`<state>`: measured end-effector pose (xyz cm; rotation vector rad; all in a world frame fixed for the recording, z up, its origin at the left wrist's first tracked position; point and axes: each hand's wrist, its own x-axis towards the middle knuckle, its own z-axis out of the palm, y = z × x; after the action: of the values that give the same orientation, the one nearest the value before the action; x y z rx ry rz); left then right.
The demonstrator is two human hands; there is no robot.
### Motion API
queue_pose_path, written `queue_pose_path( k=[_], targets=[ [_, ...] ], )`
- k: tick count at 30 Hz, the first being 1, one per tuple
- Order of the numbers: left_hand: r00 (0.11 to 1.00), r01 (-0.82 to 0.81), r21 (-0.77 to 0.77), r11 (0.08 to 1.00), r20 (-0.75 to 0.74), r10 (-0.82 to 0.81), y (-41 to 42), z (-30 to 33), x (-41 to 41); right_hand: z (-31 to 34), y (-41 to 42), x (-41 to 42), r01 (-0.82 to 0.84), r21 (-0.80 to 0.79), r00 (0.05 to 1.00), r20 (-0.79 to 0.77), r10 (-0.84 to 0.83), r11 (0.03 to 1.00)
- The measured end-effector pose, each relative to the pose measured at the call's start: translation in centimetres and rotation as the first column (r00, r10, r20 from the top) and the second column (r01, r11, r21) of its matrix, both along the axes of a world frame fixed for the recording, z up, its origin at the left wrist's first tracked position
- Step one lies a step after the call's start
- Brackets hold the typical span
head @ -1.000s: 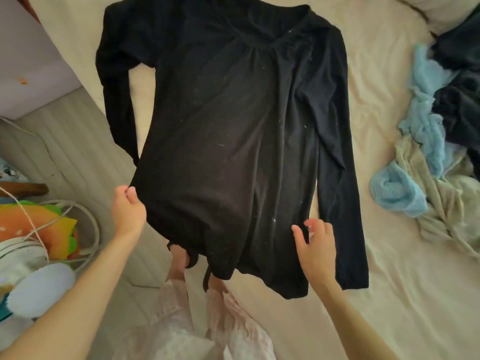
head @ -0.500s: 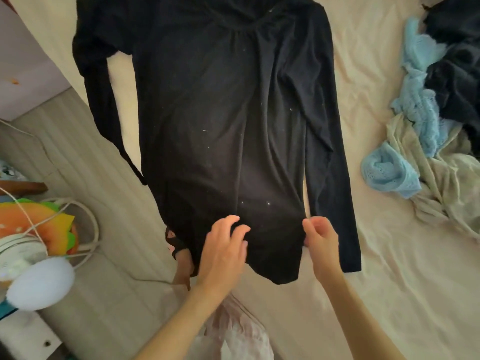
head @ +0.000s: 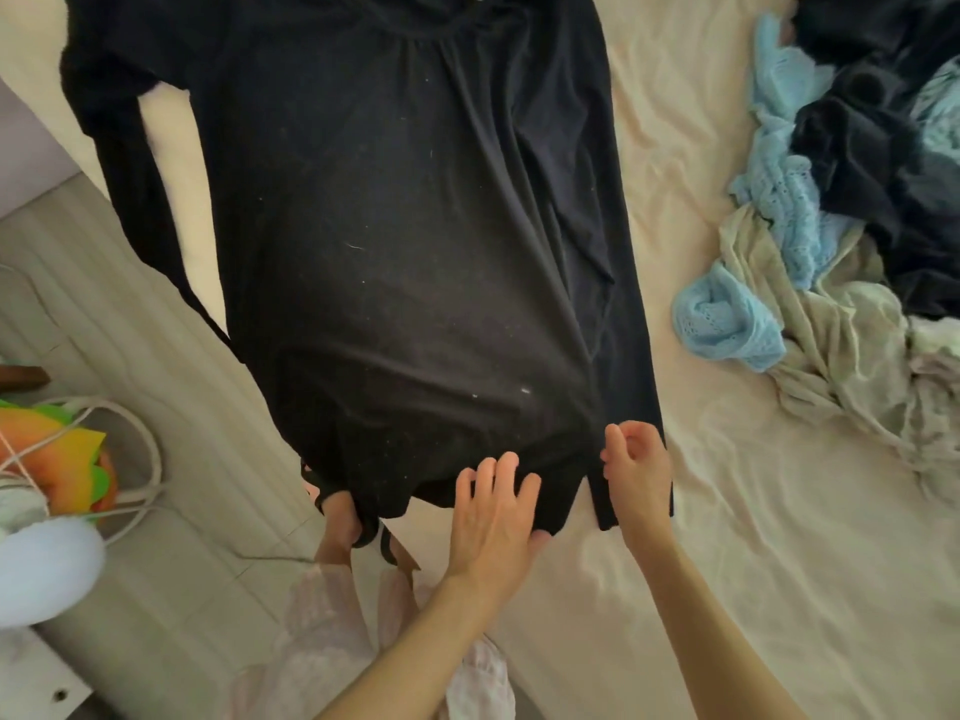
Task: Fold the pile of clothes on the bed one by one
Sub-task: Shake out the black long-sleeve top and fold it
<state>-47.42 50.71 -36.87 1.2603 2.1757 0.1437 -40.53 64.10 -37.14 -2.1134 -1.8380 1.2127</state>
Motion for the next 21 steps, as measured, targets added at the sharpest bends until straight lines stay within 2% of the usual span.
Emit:
queue_pose_path(
  k=[3,5,7,9,12,15,17,21],
  targets=[
    [0.999,-0.006,0.015,1.000,-0.052,0.007,0.8,0.0,0.6,0.5,0.2,0.8,-0.108,-0.006,0.990,0.089,0.108,0.994],
    [1.000,-0.008,0.029,1.000,-0.029,0.009,1.1,0.1,1.0,0.9,-0.2,1.4,-0.205,-0.046,0.972,0.107,0.208,0.978],
    [0.999,-0.028,0.052,0.998,0.042,0.026,1.0,0.4,1.4,1.2,-0.8,1.7,-0.262,-0.190,0.959,0.062,0.278,0.946],
    [0.980,-0.081,0.097,0.992,0.188,0.062,0.5,0.3,2.1,1.3,-1.2,1.7,-0.295,-0.324,0.951,-0.011,0.309,0.899],
    [0.930,-0.163,0.126,0.978,0.349,0.110,-0.5,0.5,3.3,1.3,-1.2,1.7,-0.242,-0.375,0.967,-0.018,0.254,0.895],
    [0.920,-0.172,0.147,0.974,0.376,0.105,-0.2,0.6,3.5,1.3,-1.2,2.4,-0.125,-0.358,0.989,0.025,0.144,0.925],
    [0.916,-0.137,0.135,0.981,0.394,0.074,0.4,0.2,3.4,1.5,-1.2,3.2,-0.113,-0.327,0.989,0.052,0.137,0.938],
    [0.904,-0.120,0.105,0.987,0.424,0.065,1.3,-0.2,3.5,1.6,-1.3,3.6,-0.067,-0.348,0.997,0.008,0.074,0.935]
  ],
)
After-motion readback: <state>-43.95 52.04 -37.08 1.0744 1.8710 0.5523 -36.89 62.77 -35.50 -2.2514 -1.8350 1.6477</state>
